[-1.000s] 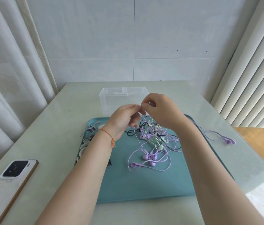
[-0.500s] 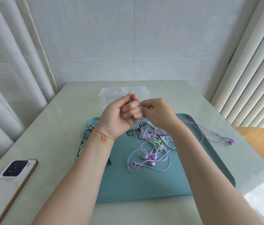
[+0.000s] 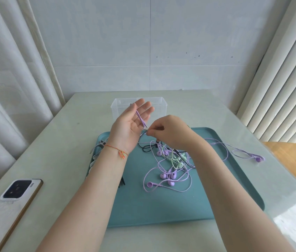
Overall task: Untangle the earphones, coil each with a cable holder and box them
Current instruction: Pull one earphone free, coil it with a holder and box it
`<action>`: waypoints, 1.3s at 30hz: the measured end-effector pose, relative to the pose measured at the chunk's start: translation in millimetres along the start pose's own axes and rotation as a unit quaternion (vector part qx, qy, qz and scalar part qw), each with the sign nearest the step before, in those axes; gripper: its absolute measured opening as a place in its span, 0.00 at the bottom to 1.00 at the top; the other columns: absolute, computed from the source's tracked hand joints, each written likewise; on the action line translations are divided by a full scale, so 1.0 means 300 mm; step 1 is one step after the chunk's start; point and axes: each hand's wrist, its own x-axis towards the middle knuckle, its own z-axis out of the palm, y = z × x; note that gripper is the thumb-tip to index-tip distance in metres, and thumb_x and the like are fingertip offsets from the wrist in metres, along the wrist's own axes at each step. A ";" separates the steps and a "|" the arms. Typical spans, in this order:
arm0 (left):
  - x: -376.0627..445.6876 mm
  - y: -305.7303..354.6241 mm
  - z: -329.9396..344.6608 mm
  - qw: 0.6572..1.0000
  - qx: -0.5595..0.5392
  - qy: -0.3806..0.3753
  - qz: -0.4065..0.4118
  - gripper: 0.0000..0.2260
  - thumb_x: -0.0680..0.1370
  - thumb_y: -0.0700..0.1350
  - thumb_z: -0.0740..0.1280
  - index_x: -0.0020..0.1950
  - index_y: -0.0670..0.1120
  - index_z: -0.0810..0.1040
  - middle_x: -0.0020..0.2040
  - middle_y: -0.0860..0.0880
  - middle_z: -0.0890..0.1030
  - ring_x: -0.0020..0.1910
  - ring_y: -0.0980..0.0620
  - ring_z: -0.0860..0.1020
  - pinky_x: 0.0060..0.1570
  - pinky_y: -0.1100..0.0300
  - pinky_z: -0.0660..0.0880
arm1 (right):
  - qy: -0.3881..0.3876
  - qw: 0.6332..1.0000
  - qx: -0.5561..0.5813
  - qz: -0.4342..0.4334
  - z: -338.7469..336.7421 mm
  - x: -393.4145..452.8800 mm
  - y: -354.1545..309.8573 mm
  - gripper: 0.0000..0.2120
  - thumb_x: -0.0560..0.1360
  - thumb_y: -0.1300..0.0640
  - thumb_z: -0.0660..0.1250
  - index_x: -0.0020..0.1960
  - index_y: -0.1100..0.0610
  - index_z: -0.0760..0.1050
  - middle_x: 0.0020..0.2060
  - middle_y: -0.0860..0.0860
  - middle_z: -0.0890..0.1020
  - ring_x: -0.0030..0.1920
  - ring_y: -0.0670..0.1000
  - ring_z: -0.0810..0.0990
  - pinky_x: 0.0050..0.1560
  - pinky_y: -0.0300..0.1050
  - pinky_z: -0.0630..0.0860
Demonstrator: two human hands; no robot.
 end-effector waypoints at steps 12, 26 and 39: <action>-0.026 -0.019 0.016 0.942 0.299 -0.132 -0.079 0.14 0.83 0.44 0.56 0.52 0.40 0.79 0.29 0.47 0.76 0.26 0.51 0.71 0.41 0.56 0.71 | 0.143 0.989 0.040 -0.004 -0.110 -0.021 0.016 0.07 0.75 0.60 0.64 0.47 0.52 0.80 0.25 0.46 0.67 0.26 0.44 0.66 0.29 0.35 0.63; -0.051 0.027 0.048 0.963 0.100 -0.210 -0.138 0.16 0.81 0.48 0.55 0.43 0.43 0.79 0.24 0.55 0.57 0.21 0.58 0.59 0.30 0.62 0.68 | 0.129 0.937 0.322 0.047 -0.070 -0.003 0.047 0.06 0.74 0.59 0.69 0.43 0.55 0.72 0.28 0.49 0.70 0.26 0.48 0.66 0.26 0.40 0.62; -0.016 0.023 0.039 0.980 -0.177 -0.068 -0.062 0.16 0.82 0.44 0.57 0.46 0.42 0.83 0.38 0.49 0.81 0.37 0.52 0.81 0.49 0.56 0.81 | 0.031 0.986 0.163 0.016 -0.012 -0.009 0.008 0.10 0.78 0.58 0.64 0.40 0.52 0.80 0.27 0.45 0.81 0.21 0.48 0.70 0.24 0.33 0.65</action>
